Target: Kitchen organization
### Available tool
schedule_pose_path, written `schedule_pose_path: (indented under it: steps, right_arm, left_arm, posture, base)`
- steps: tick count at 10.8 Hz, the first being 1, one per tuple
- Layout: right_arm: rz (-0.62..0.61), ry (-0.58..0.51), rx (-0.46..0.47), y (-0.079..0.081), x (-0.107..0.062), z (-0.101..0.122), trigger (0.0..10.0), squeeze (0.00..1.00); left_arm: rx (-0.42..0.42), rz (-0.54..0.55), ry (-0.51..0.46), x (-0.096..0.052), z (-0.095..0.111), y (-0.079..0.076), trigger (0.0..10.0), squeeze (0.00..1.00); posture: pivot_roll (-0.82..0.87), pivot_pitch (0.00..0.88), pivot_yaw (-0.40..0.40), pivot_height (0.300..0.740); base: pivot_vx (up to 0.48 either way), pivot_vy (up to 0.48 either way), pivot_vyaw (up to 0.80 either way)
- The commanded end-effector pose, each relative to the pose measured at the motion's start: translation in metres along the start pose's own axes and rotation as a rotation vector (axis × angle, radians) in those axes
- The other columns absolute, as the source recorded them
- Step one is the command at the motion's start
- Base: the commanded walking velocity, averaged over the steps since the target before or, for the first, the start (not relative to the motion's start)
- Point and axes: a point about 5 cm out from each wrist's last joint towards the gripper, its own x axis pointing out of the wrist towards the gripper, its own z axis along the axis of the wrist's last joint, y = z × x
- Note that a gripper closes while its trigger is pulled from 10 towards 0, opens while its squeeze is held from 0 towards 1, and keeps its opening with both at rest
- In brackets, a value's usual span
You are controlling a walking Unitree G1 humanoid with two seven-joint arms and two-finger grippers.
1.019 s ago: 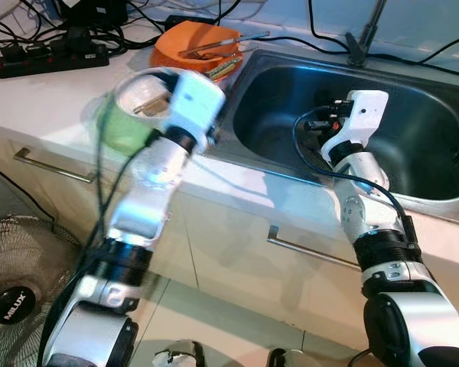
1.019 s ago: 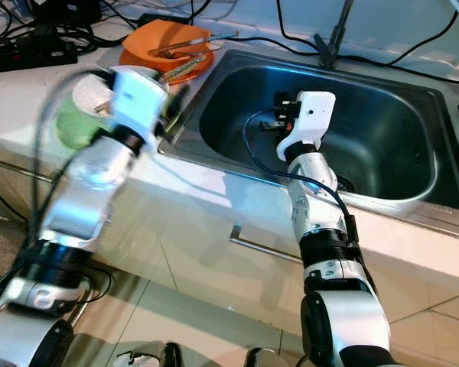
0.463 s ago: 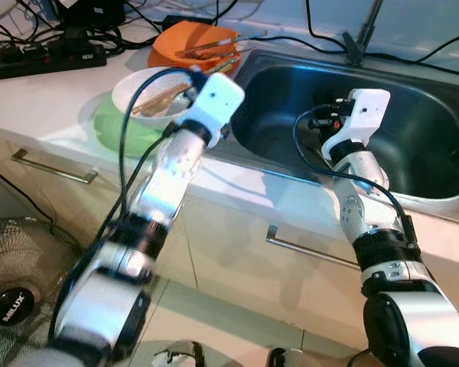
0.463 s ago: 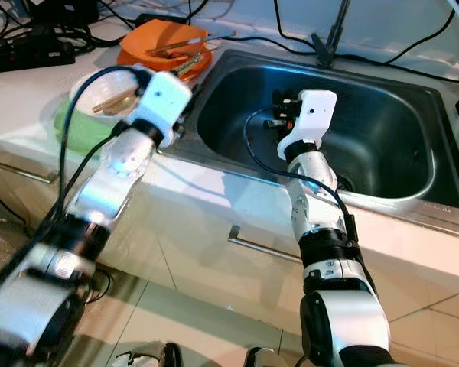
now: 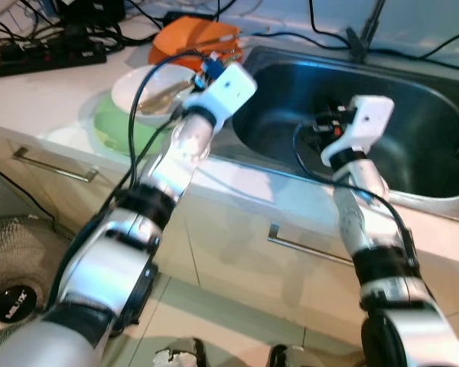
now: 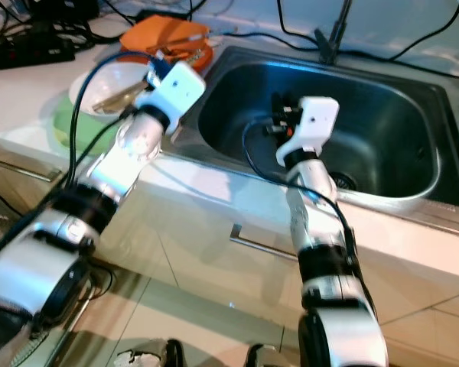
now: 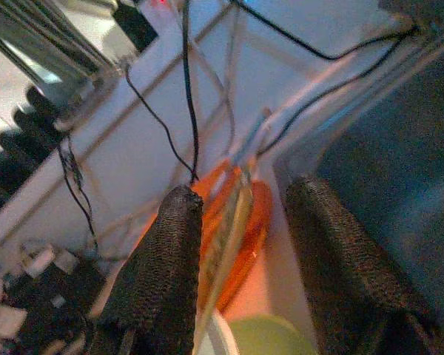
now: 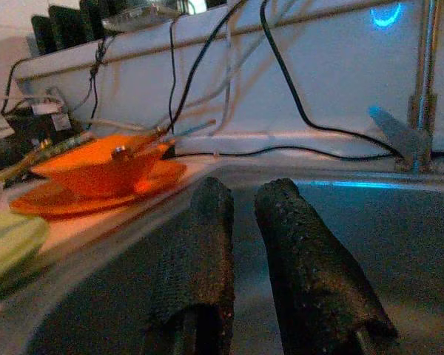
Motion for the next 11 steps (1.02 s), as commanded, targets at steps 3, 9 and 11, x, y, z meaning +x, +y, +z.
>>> schedule_pose_path:
  steps: [3, 9, 11]
  right_arm:
    - [0.015, 0.001, 0.029, 0.005, -0.011, 0.002, 10.0, 0.00]
    - [0.003, 0.039, 0.037, 0.004, -0.031, 0.007, 10.0, 0.00]
    - [0.007, -0.001, 0.036, 0.003, -0.026, 0.022, 10.0, 0.00]
  left_arm:
    - [0.053, 0.046, -0.001, 0.009, 0.005, 0.005, 10.0, 0.00]
    - [0.059, 0.100, 0.033, 0.016, 0.007, 0.014, 10.0, 0.00]
    - [0.059, 0.115, -0.029, 0.021, 0.022, 0.019, 10.0, 0.00]
  posture:
    - [0.01, 0.209, 0.010, 0.740]
    - [-0.03, 0.240, -0.008, 0.740]
    - [-0.04, 0.237, -0.011, 0.740]
  base:
    - [0.000, 0.000, 0.00]
    - [0.000, 0.000, 0.00]
    - [0.000, 0.000, 0.00]
